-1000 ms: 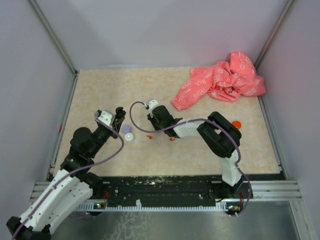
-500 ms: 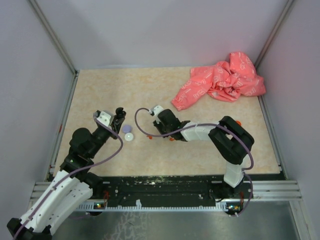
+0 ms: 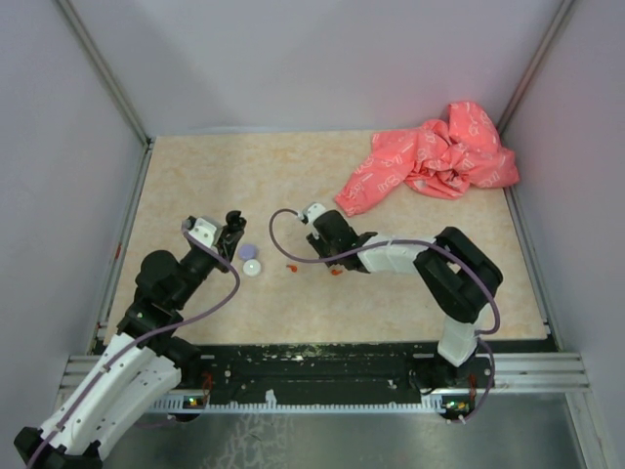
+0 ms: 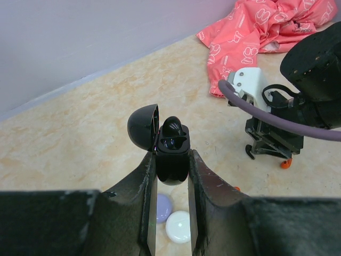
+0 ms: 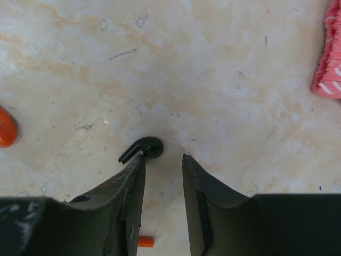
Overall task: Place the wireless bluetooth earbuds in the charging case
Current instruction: Pick up the earbud from the center of the board.
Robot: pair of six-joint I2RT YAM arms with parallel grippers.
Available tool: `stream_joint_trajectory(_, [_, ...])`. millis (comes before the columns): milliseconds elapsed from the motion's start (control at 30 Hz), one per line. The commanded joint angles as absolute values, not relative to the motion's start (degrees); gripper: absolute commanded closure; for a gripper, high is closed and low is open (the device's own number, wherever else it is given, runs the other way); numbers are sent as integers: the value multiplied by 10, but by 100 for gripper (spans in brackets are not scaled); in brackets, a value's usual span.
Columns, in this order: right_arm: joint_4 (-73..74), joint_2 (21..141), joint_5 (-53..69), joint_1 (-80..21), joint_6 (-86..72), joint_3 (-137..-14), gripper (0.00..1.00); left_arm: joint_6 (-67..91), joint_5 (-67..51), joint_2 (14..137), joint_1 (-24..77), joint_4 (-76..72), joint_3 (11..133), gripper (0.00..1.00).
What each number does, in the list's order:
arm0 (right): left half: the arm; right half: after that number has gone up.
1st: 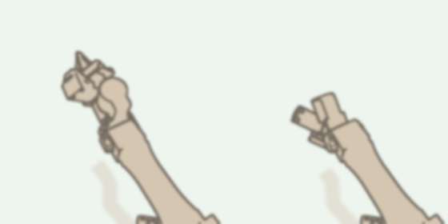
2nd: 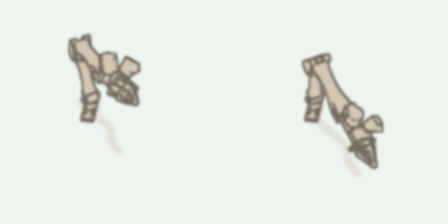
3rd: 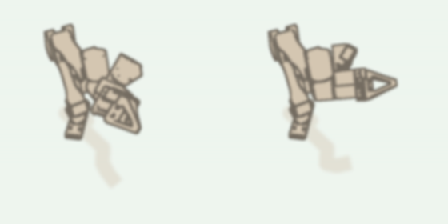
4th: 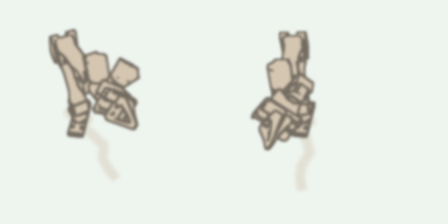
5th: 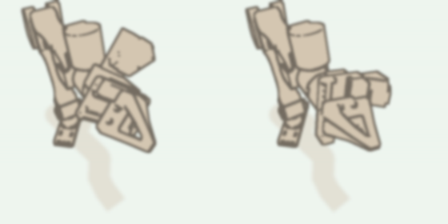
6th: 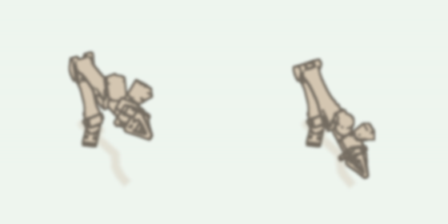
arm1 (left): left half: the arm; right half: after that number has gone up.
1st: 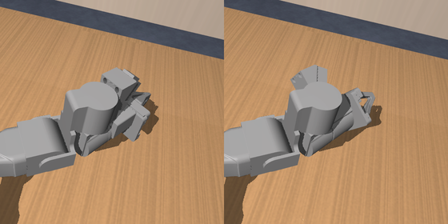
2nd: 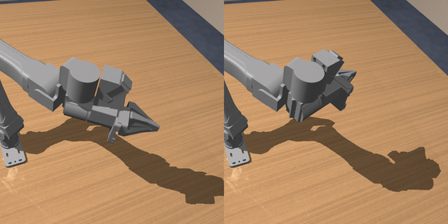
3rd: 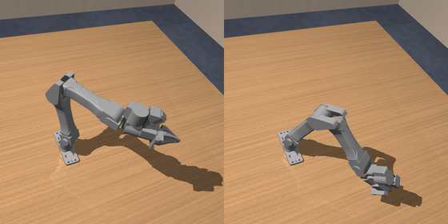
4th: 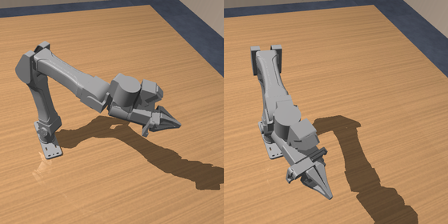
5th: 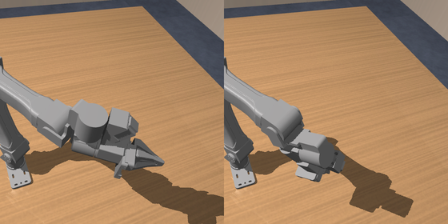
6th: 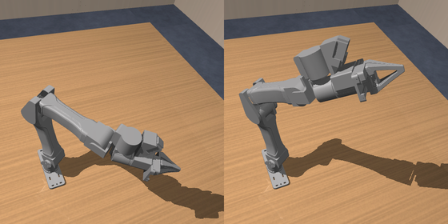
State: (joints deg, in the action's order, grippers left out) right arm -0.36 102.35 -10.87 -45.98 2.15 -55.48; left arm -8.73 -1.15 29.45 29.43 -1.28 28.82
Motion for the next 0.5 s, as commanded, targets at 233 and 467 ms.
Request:
stream_joint_trajectory(233, [8, 1010, -119, -413, -9, -585, 66, -75, -25, 290, 285, -28, 284, 100])
stream_joint_trajectory(467, [46, 973, -87, -413, -34, -602, 66, -73, -29, 292, 283, -30, 285, 100])
